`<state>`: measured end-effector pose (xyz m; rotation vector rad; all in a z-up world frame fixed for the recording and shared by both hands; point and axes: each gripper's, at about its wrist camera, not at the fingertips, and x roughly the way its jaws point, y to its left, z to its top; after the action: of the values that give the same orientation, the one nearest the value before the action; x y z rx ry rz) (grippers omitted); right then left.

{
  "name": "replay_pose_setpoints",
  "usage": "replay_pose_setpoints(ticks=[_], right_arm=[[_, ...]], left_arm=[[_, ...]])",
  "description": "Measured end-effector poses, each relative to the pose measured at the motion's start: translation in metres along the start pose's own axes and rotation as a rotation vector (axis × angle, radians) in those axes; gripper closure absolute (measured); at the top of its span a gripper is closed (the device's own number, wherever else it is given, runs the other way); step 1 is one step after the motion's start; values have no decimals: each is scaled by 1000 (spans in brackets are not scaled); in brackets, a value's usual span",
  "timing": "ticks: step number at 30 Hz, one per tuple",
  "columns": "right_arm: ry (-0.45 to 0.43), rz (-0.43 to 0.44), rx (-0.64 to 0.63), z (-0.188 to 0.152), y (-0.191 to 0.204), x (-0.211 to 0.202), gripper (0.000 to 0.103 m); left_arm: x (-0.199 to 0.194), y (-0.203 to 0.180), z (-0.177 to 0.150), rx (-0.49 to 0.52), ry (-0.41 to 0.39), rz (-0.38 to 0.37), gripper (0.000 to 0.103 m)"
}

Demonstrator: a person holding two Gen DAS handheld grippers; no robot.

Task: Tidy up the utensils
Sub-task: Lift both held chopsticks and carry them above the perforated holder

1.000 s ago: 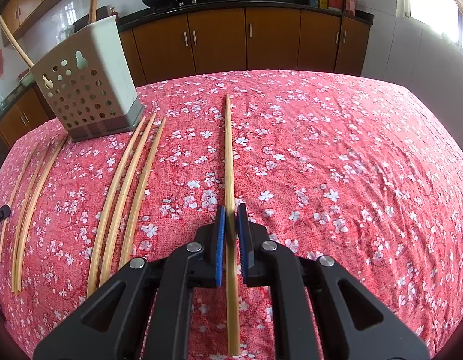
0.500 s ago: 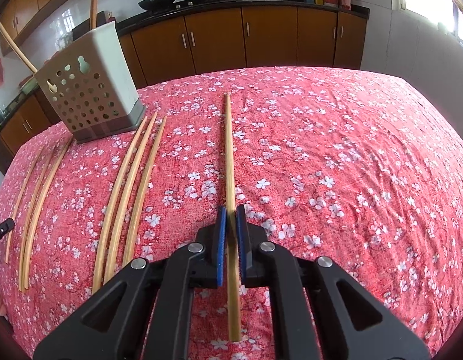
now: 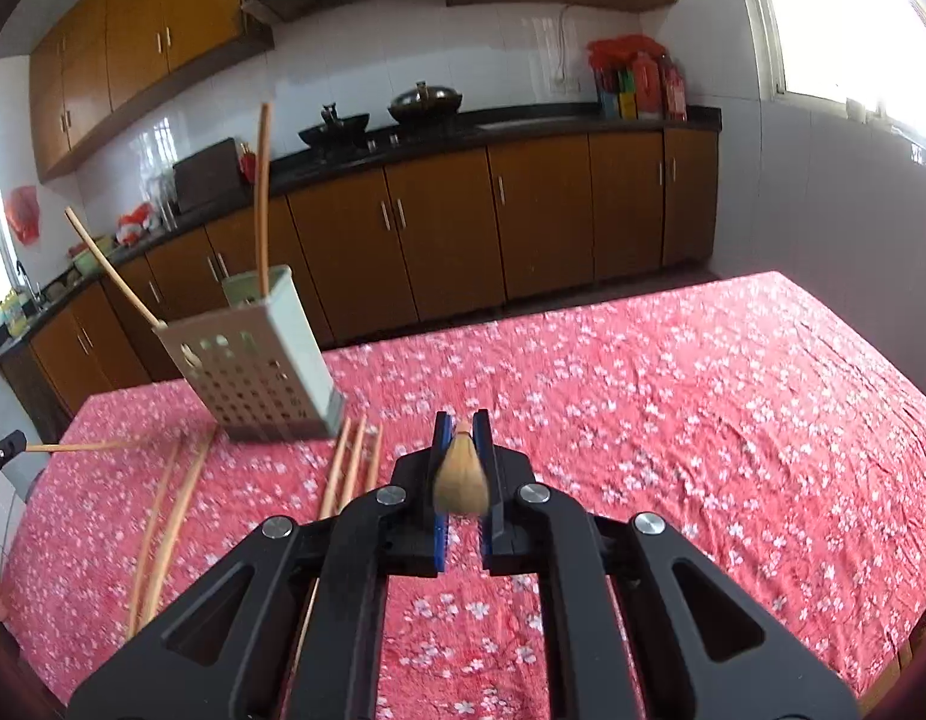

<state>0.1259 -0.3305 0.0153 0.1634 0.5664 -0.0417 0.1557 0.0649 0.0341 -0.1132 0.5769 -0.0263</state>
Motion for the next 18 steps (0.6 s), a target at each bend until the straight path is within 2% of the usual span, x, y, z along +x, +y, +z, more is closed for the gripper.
replay_pose_setpoints(ticks=[8,14,18], right_arm=[[-54,34,9,18,11,-4,95],[-171,156,20,59,33,-33,95],[-262,244,28,85,56,-48,95]], left_arm=[[-12,-4,30,10,-43,-51,95],[-32,-31,58,51,-99,-143,95],[-42,-59,82,64,-167,-204,95]])
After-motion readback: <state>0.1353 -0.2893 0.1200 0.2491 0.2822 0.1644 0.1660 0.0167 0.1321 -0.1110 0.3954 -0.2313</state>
